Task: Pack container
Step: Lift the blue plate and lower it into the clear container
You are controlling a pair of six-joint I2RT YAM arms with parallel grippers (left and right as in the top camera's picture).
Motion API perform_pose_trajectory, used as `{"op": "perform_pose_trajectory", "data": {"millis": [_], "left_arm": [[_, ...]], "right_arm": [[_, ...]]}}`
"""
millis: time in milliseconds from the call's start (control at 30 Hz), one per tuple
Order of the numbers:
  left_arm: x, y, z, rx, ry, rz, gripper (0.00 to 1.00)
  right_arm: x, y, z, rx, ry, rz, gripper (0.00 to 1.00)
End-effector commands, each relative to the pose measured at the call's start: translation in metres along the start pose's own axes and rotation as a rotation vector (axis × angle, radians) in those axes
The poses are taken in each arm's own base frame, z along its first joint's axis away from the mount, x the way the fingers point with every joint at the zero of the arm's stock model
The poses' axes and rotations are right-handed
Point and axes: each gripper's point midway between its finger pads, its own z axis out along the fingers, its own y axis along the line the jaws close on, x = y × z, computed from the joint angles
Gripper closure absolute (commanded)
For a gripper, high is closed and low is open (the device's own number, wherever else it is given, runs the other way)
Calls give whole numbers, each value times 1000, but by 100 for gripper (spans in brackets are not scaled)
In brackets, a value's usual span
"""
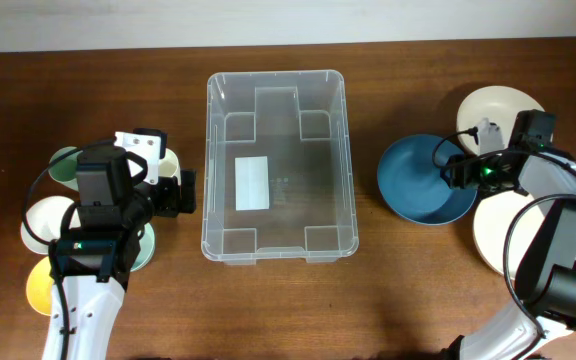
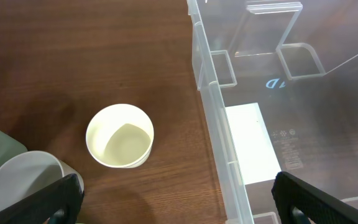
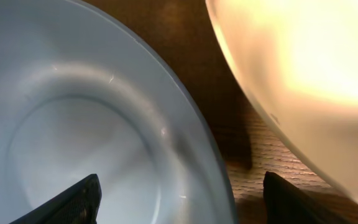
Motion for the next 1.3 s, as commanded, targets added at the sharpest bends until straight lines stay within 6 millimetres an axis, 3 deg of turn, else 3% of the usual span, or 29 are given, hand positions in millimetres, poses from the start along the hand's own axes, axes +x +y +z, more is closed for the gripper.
{"op": "perform_pose_trajectory", "data": {"millis": [0, 233, 433, 567, 800, 900, 1033, 1067, 1100, 1200, 1267], "left_arm": [[-6, -3, -2, 17, -15, -4, 0], [-6, -3, -2, 17, -15, -4, 0], [-6, -2, -2, 10, -14, -4, 0], [-6, -1, -2, 6, -14, -4, 0], [-7, 8, -2, -47, -15, -4, 1], [-10, 8, -2, -48, -28, -3, 1], [-15, 12, -3, -67, -49, -2, 0], [-14, 16, -3, -89, -45, -15, 0], [-12, 26, -4, -138, -40, -62, 1], [-11, 40, -6, -176, -42, -100, 0], [-10, 50, -8, -199, -43, -125, 1]], "right_arm": [[8, 8, 17, -29, 41, -1, 22], [10, 11, 26, -36, 54, 0, 37], [7, 10, 26, -33, 43, 24, 65], [1, 9, 24, -29, 28, 63, 93], [-19, 16, 5, -56, -7, 138, 96], [-32, 21, -14, -59, -26, 183, 96], [-63, 36, -60, -45, -77, 219, 96], [-68, 39, -70, -32, -87, 219, 96], [-81, 47, -93, -1, -110, 195, 96], [-100, 62, -128, 49, -152, 149, 96], [-115, 82, -154, 51, -192, 104, 96]]}}
